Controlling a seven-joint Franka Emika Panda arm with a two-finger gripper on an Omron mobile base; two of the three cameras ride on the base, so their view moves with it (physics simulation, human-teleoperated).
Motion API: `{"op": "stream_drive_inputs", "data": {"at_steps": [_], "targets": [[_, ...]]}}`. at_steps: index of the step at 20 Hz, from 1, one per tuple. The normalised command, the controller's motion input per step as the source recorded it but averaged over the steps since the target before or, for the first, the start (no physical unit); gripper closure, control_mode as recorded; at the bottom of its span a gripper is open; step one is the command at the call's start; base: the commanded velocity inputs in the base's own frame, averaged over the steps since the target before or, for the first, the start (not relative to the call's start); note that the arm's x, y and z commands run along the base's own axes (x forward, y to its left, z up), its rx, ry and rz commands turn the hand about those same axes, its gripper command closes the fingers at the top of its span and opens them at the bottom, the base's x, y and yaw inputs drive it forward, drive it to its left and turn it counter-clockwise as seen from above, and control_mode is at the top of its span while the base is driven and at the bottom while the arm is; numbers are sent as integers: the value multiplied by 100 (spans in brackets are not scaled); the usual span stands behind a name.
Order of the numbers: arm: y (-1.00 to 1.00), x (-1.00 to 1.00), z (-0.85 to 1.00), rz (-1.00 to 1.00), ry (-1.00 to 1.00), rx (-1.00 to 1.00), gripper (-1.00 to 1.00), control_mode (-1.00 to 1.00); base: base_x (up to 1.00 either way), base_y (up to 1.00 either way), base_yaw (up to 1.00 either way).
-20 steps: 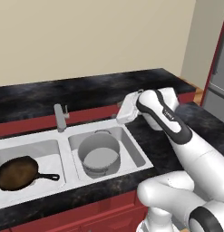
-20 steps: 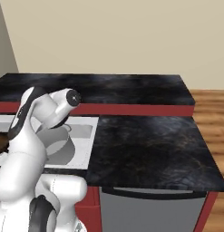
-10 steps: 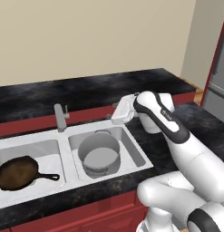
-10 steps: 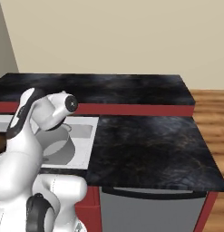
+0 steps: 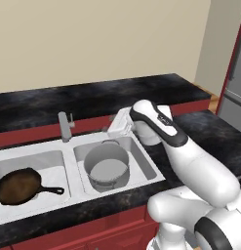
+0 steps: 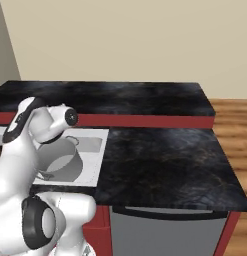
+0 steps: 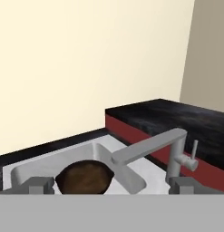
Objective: Pick the pan and pot and place them in the sink. Then turn on the water.
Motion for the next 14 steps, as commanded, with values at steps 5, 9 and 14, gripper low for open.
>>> {"op": "stream_drive_inputs", "data": {"at_steps": [5, 9, 14], "targets": [[0, 26, -18, 0, 0, 0, -100, -100, 0, 0, 0], [0, 34, -3, 0, -5, 0, -100, -100, 0, 0, 0], [0, 35, 0, -2, -7, 2, -100, -100, 0, 0, 0]]}}
